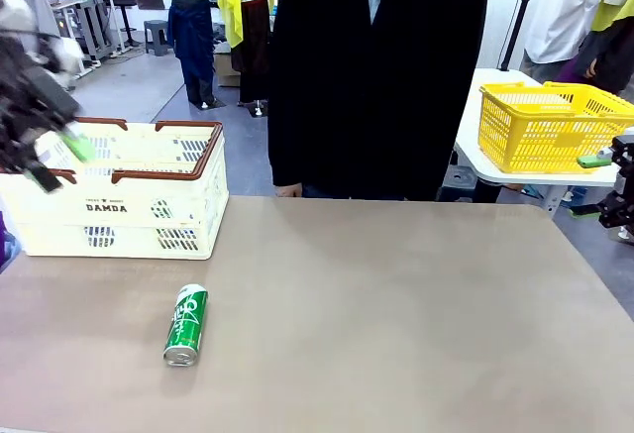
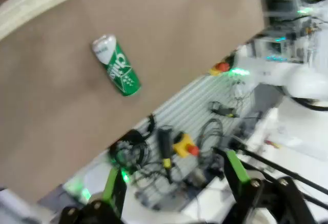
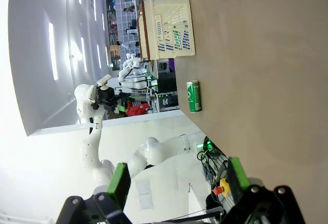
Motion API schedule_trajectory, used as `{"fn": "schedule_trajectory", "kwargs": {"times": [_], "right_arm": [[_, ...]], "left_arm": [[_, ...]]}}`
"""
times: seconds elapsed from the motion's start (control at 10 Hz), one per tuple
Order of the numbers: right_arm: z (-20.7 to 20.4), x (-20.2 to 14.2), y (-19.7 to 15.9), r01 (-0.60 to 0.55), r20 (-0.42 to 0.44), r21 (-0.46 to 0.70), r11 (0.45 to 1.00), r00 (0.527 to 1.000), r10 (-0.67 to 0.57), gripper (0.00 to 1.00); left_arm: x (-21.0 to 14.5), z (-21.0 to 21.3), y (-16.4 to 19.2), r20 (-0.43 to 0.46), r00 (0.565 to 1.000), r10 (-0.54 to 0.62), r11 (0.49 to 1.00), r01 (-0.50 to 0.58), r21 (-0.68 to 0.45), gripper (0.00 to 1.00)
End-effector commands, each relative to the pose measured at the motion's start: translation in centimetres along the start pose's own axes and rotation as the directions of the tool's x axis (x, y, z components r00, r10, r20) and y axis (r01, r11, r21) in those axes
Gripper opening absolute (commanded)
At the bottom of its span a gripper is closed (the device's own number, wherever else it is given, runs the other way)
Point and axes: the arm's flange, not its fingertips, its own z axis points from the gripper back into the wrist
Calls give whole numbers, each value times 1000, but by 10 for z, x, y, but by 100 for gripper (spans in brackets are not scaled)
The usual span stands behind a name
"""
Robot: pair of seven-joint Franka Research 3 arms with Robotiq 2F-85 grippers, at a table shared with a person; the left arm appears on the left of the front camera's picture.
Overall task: Place the drinks into the Shopping basket.
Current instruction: Pick up one drink and place it into the Shopping basket.
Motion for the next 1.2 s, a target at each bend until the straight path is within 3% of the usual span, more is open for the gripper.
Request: {"fn": "schedule_trajectory", "kwargs": {"times": [0.0,0.1,0.2,0.3,0.4,0.5,0.6,0.7,0.8,0.9,1.1], "right_arm": [[2,-2,2,-14,-13,0,1000,1000,14,100],[2,-2,2,-14,-13,0,1000,1000,14,100],[2,-2,2,-14,-13,0,1000,1000,14,100],[2,-2,2,-14,-13,0,1000,1000,14,100],[2,-2,2,-14,-13,0,1000,1000,14,100],[2,-2,2,-14,-13,0,1000,1000,14,100],[2,-2,2,-14,-13,0,1000,1000,14,100],[2,-2,2,-14,-13,0,1000,1000,14,100],[2,-2,2,-14,-13,0,1000,1000,14,100],[2,-2,2,-14,-13,0,1000,1000,14,100],[2,-2,2,-14,-13,0,1000,1000,14,100]], "left_arm": [[17,-53,-18,-3,1000,14,965,-12,264,100],[23,-82,-38,35,999,-21,929,6,370,100],[26,-106,-53,117,993,28,874,-81,480,100],[27,-118,-60,130,990,49,853,-109,511,100],[30,-106,-66,98,994,49,880,-89,466,100],[31,-111,-65,78,996,-38,893,-1,451,100],[31,-111,-65,78,996,-38,893,-1,451,100],[31,-119,-72,96,995,-12,880,-35,474,100],[38,-120,-63,141,975,173,881,-217,421,100],[34,-141,-56,232,932,277,825,-354,439,100],[11,-181,-51,221,937,272,821,-346,455,100]]}}
